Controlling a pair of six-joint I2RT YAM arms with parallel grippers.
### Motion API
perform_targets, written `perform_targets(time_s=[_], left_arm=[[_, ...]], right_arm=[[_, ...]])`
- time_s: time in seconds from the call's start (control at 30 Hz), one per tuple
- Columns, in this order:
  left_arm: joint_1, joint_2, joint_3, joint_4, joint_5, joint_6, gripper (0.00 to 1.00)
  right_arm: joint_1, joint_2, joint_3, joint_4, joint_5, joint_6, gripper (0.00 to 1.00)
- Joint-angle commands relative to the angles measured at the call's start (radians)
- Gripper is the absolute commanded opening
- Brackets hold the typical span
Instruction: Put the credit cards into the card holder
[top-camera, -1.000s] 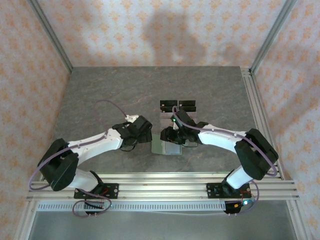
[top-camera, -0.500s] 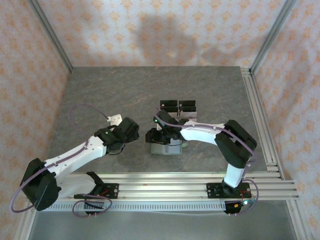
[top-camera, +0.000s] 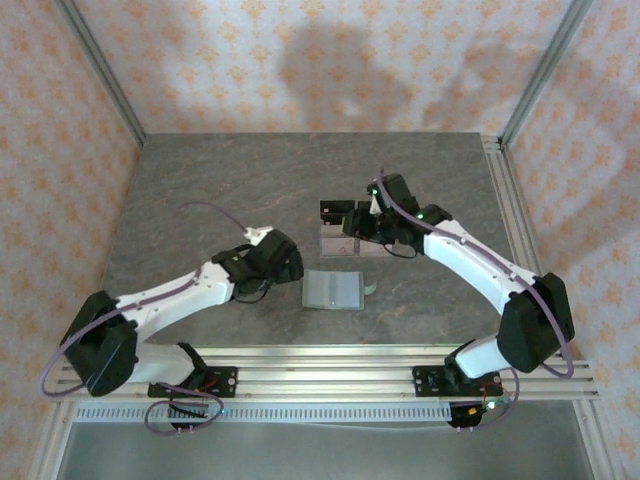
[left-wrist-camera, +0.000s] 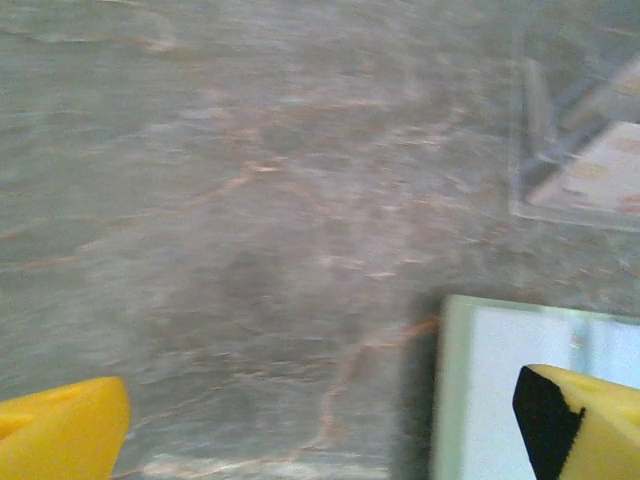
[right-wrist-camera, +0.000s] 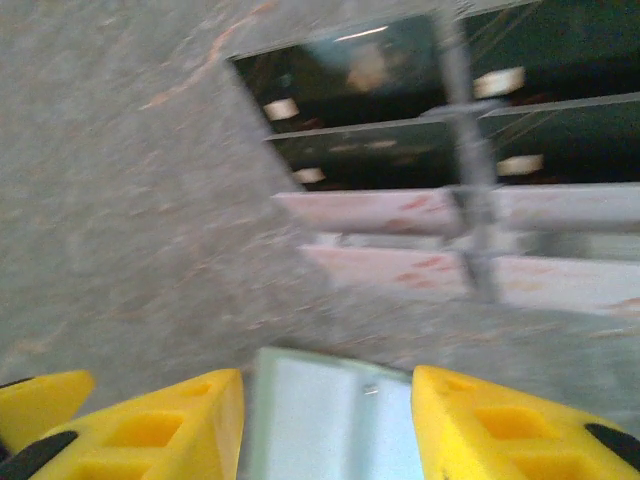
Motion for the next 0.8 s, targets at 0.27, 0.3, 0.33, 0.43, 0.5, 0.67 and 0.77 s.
perform_targets(time_s=[0.27,0.3,0.33,0.43,0.5,0.67,0.77], left_arm=[[-0.065,0.195,0.095,0.034,-0.008,0.059,1.00],[-0.064,0.211,0.091,0.031,-0.018,0.061,1.00],[-0.064,0.227,0.087,0.027,-0.023,0.063,1.00],[-0.066,0.262,0.077,0.026,-0.032,0.063,1.00],[-0.065,0.280,0.070,0.028,-0.036,0.063,1.00],[-0.065,0.306,0.063,0.032,-0.049,0.063,1.00],[-0.064,0.312,0.063,0.031,-0.055,0.069,1.00]], right_arm=[[-0.076,0.146,0.125,-0.213,0.183,-0.375,0.47],[-0.076,0.157,0.130,-0.216,0.190,-0.394,0.47],[-0.075,0.167,0.136,-0.219,0.190,-0.415,0.47],[-0.076,0.200,0.153,-0.231,0.202,-0.483,0.47],[-0.075,0.219,0.166,-0.240,0.217,-0.515,0.46],[-0.075,0.263,0.190,-0.268,0.185,-0.599,0.44],[-0.074,0.285,0.193,-0.272,0.190,-0.634,0.43]])
